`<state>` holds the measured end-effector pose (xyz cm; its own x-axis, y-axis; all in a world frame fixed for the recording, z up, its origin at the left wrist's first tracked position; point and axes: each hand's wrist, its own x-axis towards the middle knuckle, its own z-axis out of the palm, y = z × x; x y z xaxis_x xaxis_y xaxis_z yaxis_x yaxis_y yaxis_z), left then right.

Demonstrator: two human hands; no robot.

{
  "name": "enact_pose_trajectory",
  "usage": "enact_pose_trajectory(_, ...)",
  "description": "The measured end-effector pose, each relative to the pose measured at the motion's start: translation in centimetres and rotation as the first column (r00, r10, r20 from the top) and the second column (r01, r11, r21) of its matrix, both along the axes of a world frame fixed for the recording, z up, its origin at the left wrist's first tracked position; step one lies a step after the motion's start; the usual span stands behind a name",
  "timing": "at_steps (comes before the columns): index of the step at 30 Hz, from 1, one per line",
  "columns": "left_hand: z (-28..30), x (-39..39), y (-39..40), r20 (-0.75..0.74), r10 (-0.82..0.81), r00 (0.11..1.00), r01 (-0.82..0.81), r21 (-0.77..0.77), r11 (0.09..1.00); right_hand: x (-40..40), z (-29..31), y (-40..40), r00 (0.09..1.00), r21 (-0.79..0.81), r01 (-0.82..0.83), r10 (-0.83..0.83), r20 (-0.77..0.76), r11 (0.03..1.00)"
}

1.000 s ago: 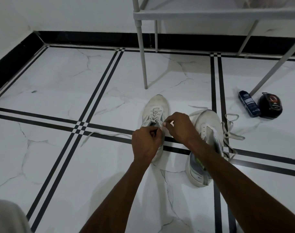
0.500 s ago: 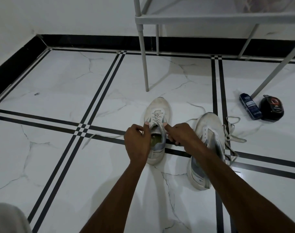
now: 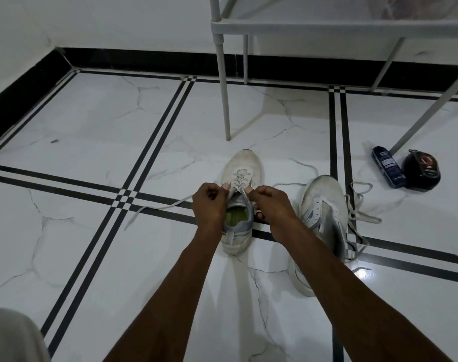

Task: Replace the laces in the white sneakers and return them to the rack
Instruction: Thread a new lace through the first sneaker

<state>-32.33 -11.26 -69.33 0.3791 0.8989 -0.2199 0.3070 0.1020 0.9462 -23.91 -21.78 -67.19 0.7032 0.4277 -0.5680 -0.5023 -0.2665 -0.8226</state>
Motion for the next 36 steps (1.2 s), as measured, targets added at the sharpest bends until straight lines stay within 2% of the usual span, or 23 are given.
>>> enact_pose_trajectory(4,-0.3,0.3,-0.2,-0.061,0.016,0.998,-0.02,-0.057,0.998,-0.1,0.4,-0.1,0.998,0.003,0.003,-0.003,-0.059,1.0)
enact_pose_trajectory(7,-0.2,0.4,0.3,-0.002,-0.022,1.0,0.022,-0.148,0.989,0.5,0.6,-0.2,0.998,0.06,0.038,-0.035,-0.047,0.997)
enact_pose_trajectory(10,0.8,0.4,0.6,0.112,-0.085,0.99,0.102,-0.149,0.984,1.4,1.3,0.0,0.997,0.16,0.081,-0.081,-0.01,0.984)
enact_pose_trajectory(14,3.9,0.9,1.6,0.195,-0.188,0.963,0.192,0.002,0.981,3.0,2.6,1.0,0.989,0.222,0.125,-0.14,0.051,0.967)
enact_pose_trajectory(16,5.3,1.2,2.4,0.189,-0.268,0.945,0.248,0.122,0.961,3.6,3.0,1.7,0.984,0.162,0.044,-0.071,0.165,0.986)
enact_pose_trajectory(17,5.9,1.3,2.7,0.171,-0.318,0.933,0.286,0.188,0.94,3.8,3.2,2.1,0.971,0.111,-0.043,0.015,0.237,0.993)
enact_pose_trajectory(19,6.6,1.6,3.3,0.113,-0.399,0.91,0.349,0.311,0.884,3.9,3.7,2.5,0.887,-0.02,-0.294,0.28,0.368,0.956)
enact_pose_trajectory(21,7.1,1.8,3.8,0.06,-0.431,0.9,0.375,0.393,0.839,4.0,4.6,2.7,0.747,-0.096,-0.539,0.528,0.404,0.837)
enact_pose_trajectory(23,7.0,1.9,4.3,0.069,-0.475,0.877,0.421,0.364,0.831,4.2,5.7,2.7,0.639,-0.125,-0.674,0.659,0.396,0.728)
enact_pose_trajectory(25,6.4,1.6,4.4,0.084,-0.518,0.851,0.484,0.253,0.838,4.8,6.1,2.8,0.575,-0.206,-0.659,0.662,0.48,0.723)
enact_pose_trajectory(27,5.2,1.4,4.3,0.014,-0.543,0.839,0.533,0.171,0.828,5.6,6.0,2.9,0.501,-0.293,-0.599,0.634,0.589,0.745)
enact_pose_trajectory(31,3.6,1.2,3.9,-0.068,-0.515,0.855,0.519,0.147,0.842,6.5,5.9,2.6,0.35,-0.459,-0.55,0.691,0.632,0.698)
enact_pose_trajectory(34,3.7,1.3,3.8,-0.049,-0.5,0.865,0.501,0.161,0.851,6.2,5.2,2.6,0.243,-0.509,-0.385,0.617,0.748,0.77)
enact_pose_trajectory(36,3.9,1.4,3.8,-0.045,-0.511,0.859,0.51,0.174,0.842,5.8,4.3,2.5,0.227,-0.5,-0.242,0.55,0.804,0.831)
